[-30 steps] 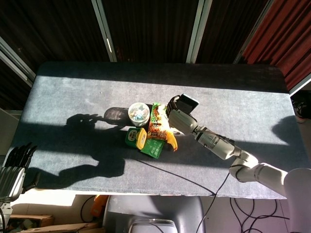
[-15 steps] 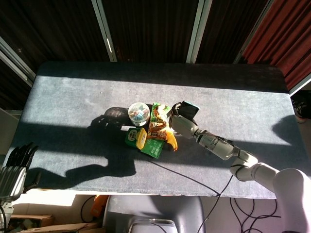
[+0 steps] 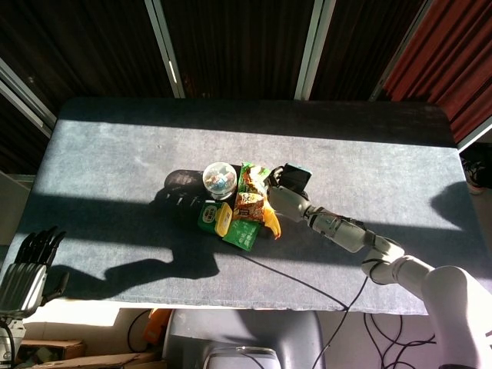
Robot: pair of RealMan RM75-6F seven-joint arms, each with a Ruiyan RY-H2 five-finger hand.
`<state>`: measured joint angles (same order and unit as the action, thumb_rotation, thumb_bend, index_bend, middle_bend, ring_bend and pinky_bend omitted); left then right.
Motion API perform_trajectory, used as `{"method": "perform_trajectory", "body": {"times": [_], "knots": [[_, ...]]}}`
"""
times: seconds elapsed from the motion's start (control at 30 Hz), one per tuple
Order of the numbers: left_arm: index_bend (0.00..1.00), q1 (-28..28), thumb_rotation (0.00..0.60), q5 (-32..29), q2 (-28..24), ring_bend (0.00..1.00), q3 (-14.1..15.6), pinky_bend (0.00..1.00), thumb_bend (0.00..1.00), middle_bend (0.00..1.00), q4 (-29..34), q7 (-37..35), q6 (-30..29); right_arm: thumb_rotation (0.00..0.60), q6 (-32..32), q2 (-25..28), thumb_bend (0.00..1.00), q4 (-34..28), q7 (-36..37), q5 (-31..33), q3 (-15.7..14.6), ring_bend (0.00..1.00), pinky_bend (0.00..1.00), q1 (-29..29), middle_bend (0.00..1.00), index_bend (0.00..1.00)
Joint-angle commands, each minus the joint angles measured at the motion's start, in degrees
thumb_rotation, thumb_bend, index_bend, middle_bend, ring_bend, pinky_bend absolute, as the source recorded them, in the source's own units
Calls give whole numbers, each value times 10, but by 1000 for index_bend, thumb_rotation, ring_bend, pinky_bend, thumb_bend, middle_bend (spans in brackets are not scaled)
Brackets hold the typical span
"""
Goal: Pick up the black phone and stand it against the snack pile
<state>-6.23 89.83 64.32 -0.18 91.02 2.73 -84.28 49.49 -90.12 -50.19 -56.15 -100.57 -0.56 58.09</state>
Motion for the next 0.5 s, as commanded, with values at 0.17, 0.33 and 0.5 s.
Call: {"method": "perform_trajectory", "body": {"times": [0.17, 0.33, 0.5], "knots": [[0, 1, 600, 1, -1, 0, 0, 0, 396, 0, -1, -2, -2, 600, -4, -13, 291, 11, 6, -1, -4, 524, 600, 1, 612, 874], [0, 2, 600, 2, -2, 0, 1, 0, 396, 0, -1, -4, -4, 600, -7, -22, 290, 20, 9, 1, -4, 523, 600, 2, 612, 874], [0, 2, 600, 3, -2, 0, 2, 0, 395, 0, -1, -5, -5, 600, -7, -28, 289, 26, 11, 1, -6, 524, 600, 1, 612, 868]]}}
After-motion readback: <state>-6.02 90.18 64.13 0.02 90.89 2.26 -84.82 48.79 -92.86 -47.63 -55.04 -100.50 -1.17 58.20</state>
